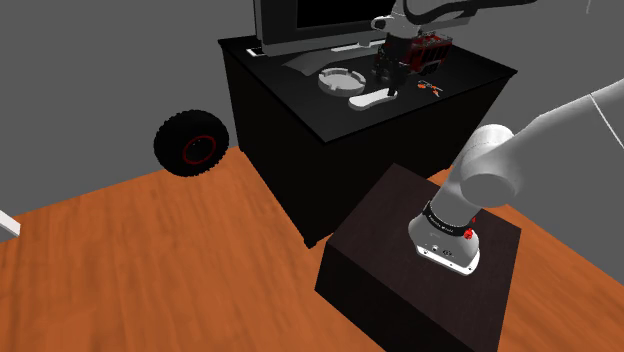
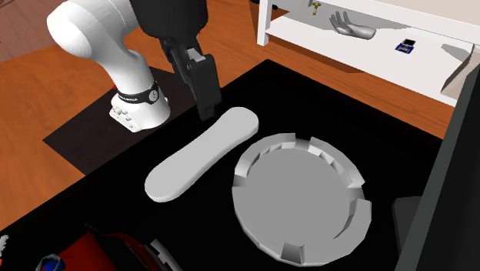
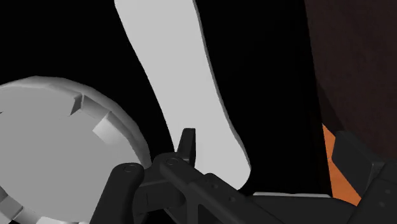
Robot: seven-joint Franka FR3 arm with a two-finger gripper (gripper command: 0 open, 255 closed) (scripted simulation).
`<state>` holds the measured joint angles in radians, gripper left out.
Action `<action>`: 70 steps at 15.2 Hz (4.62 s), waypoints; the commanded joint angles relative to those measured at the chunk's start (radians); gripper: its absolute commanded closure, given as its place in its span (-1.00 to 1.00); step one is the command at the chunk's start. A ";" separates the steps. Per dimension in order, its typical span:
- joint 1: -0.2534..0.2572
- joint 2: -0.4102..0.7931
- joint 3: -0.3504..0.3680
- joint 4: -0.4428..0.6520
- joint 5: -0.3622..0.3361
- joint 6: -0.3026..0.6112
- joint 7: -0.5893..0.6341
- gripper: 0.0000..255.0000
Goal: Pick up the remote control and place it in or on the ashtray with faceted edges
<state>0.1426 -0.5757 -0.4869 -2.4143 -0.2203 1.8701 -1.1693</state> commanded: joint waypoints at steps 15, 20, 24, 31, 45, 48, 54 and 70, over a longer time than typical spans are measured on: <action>0.085 0.203 -0.151 0.017 -0.016 0.190 -0.315 -1.00; 0.085 0.203 -0.151 0.017 -0.016 0.190 -0.315 1.00; 0.085 0.203 -0.151 0.017 -0.016 0.190 -0.315 1.00; 0.083 0.191 -0.143 0.036 -0.017 0.161 -0.312 1.00; 0.084 0.142 -0.098 0.185 -0.011 -0.036 -0.303 1.00; 0.086 0.138 -0.090 0.222 -0.007 -0.077 -0.303 1.00; 0.146 0.362 -0.148 0.412 0.102 -0.062 -0.360 1.00; 0.142 0.704 -0.190 0.603 0.315 0.019 -0.474 1.00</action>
<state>0.2860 0.1231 -0.6765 -1.7975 0.0950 1.8805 -1.6414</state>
